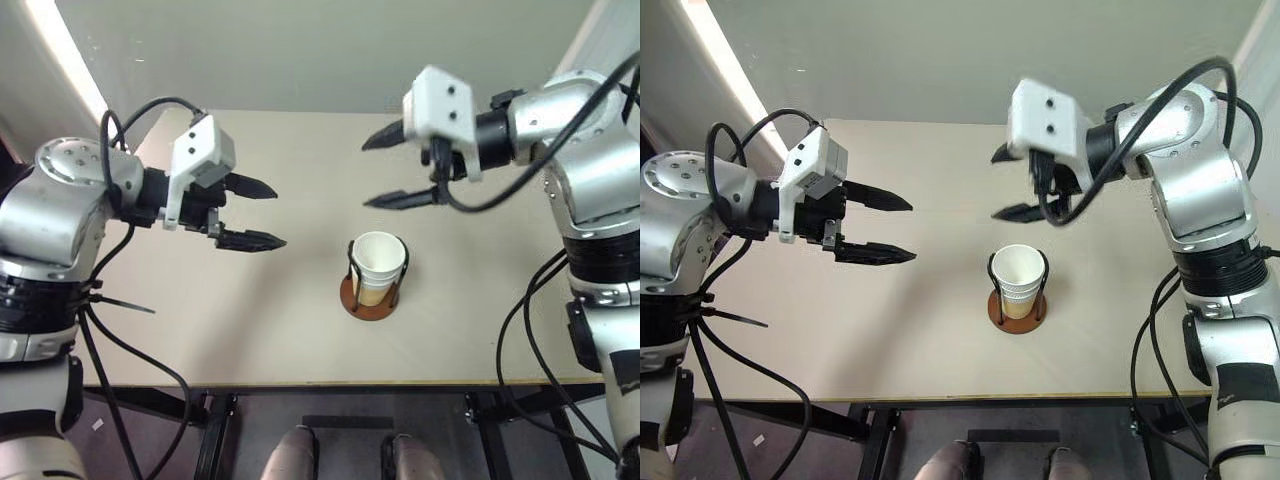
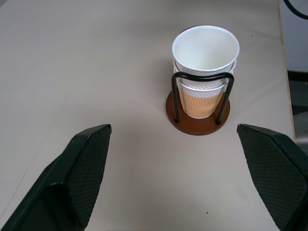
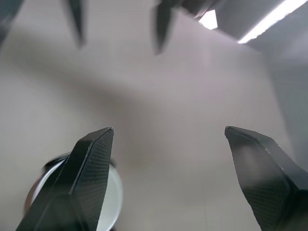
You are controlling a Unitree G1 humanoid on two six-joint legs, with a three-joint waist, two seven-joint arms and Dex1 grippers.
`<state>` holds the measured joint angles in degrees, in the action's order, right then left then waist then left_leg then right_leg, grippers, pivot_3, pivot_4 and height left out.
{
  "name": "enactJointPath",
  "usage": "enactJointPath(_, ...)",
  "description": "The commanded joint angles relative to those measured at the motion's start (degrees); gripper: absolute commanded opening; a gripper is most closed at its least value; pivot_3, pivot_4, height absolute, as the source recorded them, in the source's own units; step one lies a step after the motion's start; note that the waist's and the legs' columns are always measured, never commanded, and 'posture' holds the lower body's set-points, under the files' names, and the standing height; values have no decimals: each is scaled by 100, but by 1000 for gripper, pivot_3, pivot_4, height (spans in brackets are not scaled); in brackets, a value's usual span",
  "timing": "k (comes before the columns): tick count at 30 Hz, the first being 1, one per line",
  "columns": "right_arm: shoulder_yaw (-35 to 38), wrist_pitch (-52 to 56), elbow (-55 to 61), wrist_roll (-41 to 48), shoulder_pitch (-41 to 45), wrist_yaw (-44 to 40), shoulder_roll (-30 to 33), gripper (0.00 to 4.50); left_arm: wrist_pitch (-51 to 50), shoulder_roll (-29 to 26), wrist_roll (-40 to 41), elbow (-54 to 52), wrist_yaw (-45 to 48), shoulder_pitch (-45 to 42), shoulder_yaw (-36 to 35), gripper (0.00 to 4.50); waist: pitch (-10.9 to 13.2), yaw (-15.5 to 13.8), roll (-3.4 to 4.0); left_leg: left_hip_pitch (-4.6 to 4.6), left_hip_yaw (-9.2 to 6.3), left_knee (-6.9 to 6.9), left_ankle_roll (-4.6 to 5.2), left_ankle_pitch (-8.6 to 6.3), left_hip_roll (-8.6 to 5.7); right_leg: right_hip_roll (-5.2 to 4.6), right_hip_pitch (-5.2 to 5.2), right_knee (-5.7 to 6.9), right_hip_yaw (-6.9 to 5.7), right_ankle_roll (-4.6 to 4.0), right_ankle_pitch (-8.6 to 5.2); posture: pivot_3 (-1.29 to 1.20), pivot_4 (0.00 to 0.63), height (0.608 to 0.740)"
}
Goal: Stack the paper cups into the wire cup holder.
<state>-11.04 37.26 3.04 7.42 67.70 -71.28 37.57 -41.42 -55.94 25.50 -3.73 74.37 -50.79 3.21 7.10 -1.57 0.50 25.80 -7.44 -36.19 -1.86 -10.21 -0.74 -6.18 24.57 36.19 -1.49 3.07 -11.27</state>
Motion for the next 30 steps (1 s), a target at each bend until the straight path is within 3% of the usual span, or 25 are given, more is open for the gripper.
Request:
enactJointPath(1, 509, 305, -240, 90, -302, 743, -84, 3820, -31, 165, 72, 79, -429, 6, -371, 4500, 0, -5, 0, -1, -1, 1, -2, 1, 0, 0, -1, 1, 0, 0, 1, 0, 150, 740)
enactJointPath(11, 1314, -233, -2008, -41, -1117, 2571, -363, 3820, 289, 875, -246, 771, -2033, 365, -956, 4500, 0, -10, 0, -28, 2, 6, -19, 11, 5, -1, -1, 47, 3, 10, 8, 0, 150, 740)
enactJointPath(20, 1881, -1575, -4220, -240, -562, 4250, -351, 3820, 653, 1095, -365, 992, -2624, 880, -1206, 4500, 2, -16, 5, -43, 4, 15, -24, 9, 8, 0, 3, 69, 5, 8, 8, 0, 150, 740)
enactJointPath(30, 2073, -2400, -5211, -164, -189, 4588, -469, 3820, 570, 1088, -238, 972, -2574, 884, -1231, 4500, 2, -34, 5, -44, 5, 17, -39, -12, 11, 5, 4, 70, 2, 5, 6, 0, 150, 740)
